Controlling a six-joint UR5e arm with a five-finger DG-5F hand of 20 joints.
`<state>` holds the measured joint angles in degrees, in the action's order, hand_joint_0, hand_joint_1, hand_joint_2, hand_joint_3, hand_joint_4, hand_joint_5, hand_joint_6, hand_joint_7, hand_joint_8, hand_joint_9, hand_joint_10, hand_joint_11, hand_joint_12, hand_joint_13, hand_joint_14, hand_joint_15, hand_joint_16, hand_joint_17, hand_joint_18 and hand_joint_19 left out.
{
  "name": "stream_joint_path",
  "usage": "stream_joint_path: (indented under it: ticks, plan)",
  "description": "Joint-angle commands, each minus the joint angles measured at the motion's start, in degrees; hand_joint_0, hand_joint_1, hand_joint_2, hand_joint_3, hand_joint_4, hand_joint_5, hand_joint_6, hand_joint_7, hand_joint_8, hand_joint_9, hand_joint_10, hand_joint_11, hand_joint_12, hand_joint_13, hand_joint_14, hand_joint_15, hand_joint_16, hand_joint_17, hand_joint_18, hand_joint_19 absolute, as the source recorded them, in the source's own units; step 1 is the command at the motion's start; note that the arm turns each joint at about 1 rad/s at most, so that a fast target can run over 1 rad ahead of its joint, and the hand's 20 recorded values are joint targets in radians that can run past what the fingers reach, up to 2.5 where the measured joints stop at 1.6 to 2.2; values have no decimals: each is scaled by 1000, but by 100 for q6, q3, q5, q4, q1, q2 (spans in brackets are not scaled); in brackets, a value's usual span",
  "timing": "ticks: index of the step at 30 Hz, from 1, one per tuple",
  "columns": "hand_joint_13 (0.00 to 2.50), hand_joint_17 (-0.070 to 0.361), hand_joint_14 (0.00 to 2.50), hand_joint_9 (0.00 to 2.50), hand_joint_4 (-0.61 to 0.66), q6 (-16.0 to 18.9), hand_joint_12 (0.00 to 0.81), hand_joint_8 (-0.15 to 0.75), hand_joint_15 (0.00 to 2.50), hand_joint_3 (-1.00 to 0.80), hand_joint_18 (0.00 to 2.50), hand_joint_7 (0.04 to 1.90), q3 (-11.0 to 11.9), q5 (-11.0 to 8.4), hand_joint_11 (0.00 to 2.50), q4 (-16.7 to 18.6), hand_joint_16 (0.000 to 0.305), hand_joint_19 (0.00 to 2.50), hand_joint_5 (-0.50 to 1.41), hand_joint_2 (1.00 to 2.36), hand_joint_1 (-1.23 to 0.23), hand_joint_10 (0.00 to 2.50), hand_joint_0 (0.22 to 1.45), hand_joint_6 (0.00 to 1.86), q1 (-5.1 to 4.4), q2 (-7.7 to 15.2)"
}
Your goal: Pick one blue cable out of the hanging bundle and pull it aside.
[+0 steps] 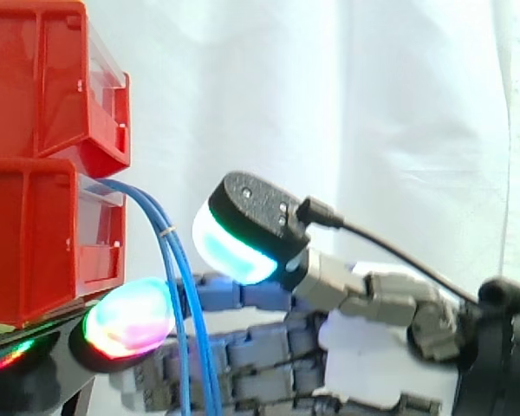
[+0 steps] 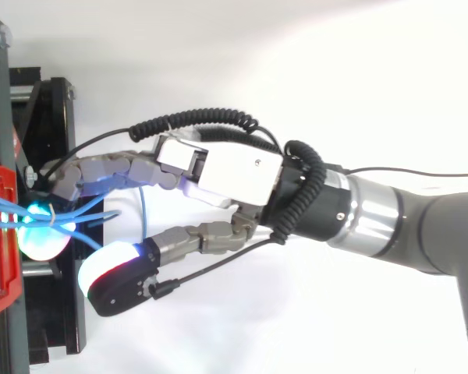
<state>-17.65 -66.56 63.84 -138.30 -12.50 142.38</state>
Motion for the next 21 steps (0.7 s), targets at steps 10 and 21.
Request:
stream_joint_path:
  ticks: [10,21]
  plan:
    - [418,83,6,653,265,1334,225,219,156,-487,305,891,248,489,111,-381,37,333,-109,1001,-544,4,528,503,90,264]
    - [426,83,7,659,267,1457,223,222,166,-488,311,887,310,762,113,-461,37,339,-108,1001,-545,4,532,503,266,264]
